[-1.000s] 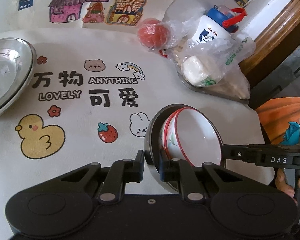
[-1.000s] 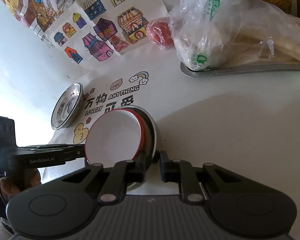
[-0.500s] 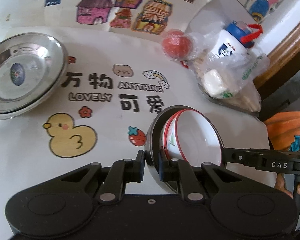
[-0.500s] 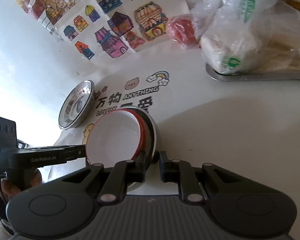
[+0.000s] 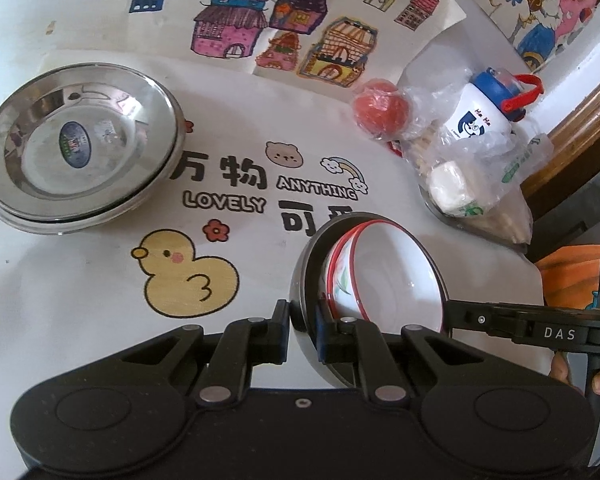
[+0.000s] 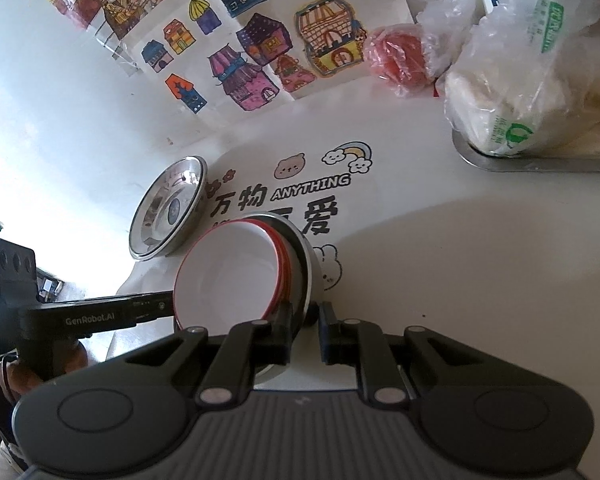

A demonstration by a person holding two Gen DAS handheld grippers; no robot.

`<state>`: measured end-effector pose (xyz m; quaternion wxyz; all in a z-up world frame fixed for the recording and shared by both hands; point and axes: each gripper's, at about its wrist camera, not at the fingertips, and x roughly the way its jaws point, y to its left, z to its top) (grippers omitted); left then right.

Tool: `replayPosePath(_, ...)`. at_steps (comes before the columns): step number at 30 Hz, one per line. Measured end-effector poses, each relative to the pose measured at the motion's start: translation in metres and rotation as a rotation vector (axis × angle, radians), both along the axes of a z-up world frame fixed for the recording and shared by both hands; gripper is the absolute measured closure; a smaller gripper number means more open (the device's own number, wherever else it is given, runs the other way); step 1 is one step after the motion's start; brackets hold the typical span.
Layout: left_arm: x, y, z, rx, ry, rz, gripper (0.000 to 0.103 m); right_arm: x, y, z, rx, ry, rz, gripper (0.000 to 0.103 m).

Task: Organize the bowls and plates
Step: 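Lift the steel bowl with nested white bowls and carry it to the steel plates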

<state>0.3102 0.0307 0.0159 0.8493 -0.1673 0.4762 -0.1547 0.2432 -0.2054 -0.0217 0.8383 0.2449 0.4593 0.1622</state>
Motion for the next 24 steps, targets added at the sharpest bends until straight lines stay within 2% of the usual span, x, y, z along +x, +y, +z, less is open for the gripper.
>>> replayPosePath(24, 0.004, 0.035, 0.014, 0.002, -0.039, 0.08, 0.092, 0.031, 0.029, 0.019, -0.009, -0.037, 0.06, 0.088)
